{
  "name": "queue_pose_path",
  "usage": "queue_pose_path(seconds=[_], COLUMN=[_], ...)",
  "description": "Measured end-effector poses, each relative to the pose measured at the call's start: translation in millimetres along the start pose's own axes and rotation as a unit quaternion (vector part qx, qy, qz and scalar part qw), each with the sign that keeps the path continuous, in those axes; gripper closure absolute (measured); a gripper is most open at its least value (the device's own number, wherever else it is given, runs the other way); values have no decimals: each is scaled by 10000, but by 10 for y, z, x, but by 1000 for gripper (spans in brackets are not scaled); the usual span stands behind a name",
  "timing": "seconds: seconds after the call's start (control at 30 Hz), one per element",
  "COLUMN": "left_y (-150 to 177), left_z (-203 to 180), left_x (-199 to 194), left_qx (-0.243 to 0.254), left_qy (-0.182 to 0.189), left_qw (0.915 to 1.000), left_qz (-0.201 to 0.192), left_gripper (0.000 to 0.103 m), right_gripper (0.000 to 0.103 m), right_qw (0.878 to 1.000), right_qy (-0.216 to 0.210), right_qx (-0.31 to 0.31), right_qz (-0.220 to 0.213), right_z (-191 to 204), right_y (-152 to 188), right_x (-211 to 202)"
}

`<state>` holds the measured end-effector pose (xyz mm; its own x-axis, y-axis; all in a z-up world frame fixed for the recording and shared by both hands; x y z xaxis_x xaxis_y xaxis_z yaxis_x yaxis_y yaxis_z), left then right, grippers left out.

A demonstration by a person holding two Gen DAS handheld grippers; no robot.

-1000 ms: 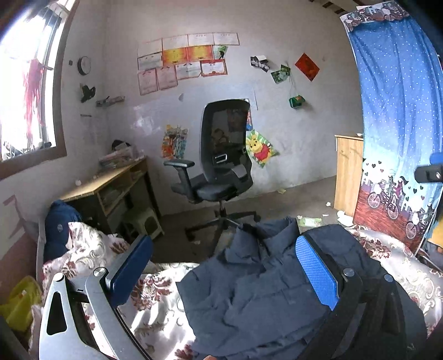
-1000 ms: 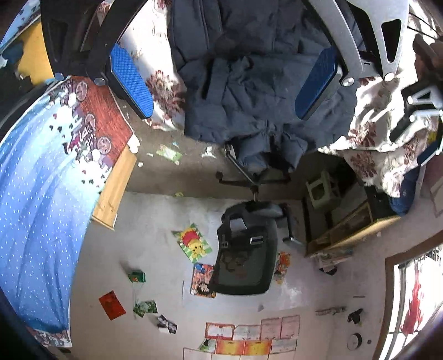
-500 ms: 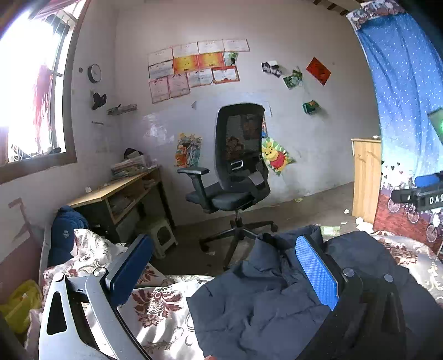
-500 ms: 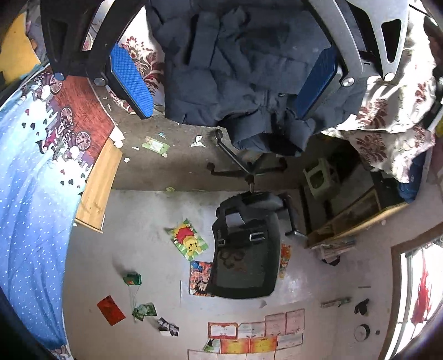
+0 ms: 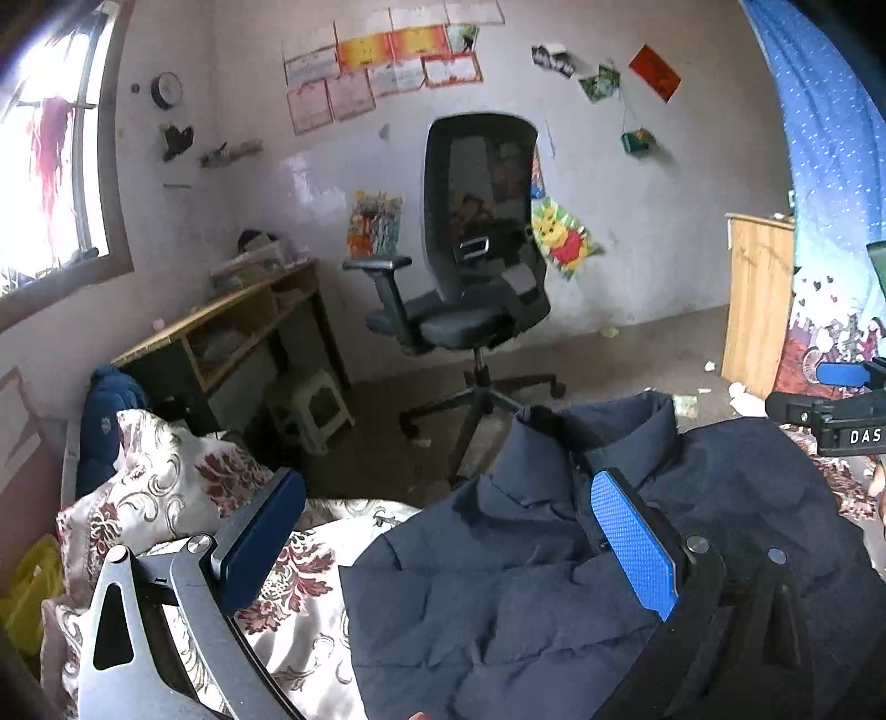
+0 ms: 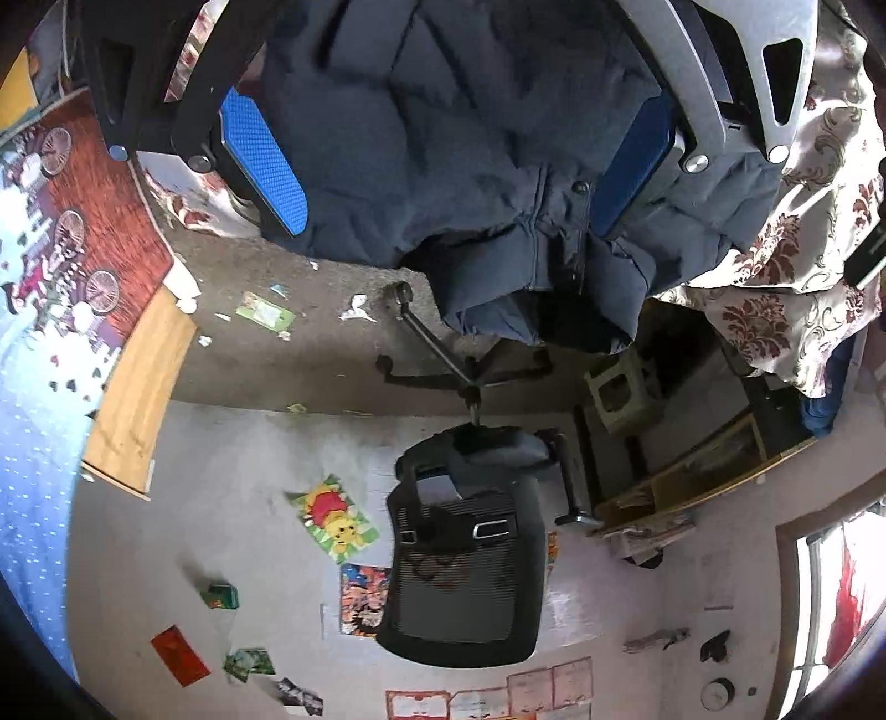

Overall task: Fold large clothes
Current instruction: 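Move the right tool to the jacket edge and close it on the fabric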

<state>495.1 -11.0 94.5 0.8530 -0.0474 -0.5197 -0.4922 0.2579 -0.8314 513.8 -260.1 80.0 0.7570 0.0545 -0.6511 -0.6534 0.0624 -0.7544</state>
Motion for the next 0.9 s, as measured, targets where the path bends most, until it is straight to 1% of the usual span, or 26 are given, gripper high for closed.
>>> queue_pose_path(seconds=[0.17, 0.27, 0.37, 0.47, 0.6, 0.67, 0.77, 0.83, 0.9], left_y=[-16, 0, 44, 77, 74, 61, -14, -81, -164], left_z=[10, 49, 108, 166, 265, 310, 323, 257, 164], left_x=[248, 442, 669, 922, 1237, 1386, 1555, 1643, 1723], left_qx=[0, -18, -82, -252, -634, -897, -1203, -1236, -1127], left_qy=[-201, -316, -409, -403, -208, -5, 308, 410, 375], left_qw=[9994, 9983, 9962, 9932, 9884, 9849, 9810, 9811, 9828], left_qz=[277, 484, 765, 1066, 1363, 1482, 1490, 1429, 1414], left_gripper=[1, 1, 1, 1, 2, 2, 2, 2, 2], right_gripper=[0, 0, 0, 0, 0, 0, 0, 0, 0], right_qw=[9995, 9986, 9972, 9956, 9918, 9910, 9886, 9887, 9873], right_qy=[-270, -377, -437, -535, -769, -831, -948, -962, -1007], right_qx=[158, 237, 339, 479, 651, 702, 806, 857, 943], right_qz=[110, 302, 494, 601, 783, 775, 846, 768, 793], right_z=[-86, -165, -243, -330, -439, -491, -573, -616, -649], right_y=[-118, -162, -199, -211, -229, -242, -257, -291, -337], right_x=[330, 586, 843, 1050, 1297, 1373, 1498, 1556, 1635])
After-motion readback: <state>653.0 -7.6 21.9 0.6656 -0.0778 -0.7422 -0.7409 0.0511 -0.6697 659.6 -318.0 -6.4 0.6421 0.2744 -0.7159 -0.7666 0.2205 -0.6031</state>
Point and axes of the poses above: each gripper's, at about its wrist camera, not at the fingertips, and x roughly the way its jaws point, z to its left, y to its underside, the point moved 1 cm from there along x, roughly the way its jaws point, and after that the axes turned 5 degrees about z, right-handed, at the moved point
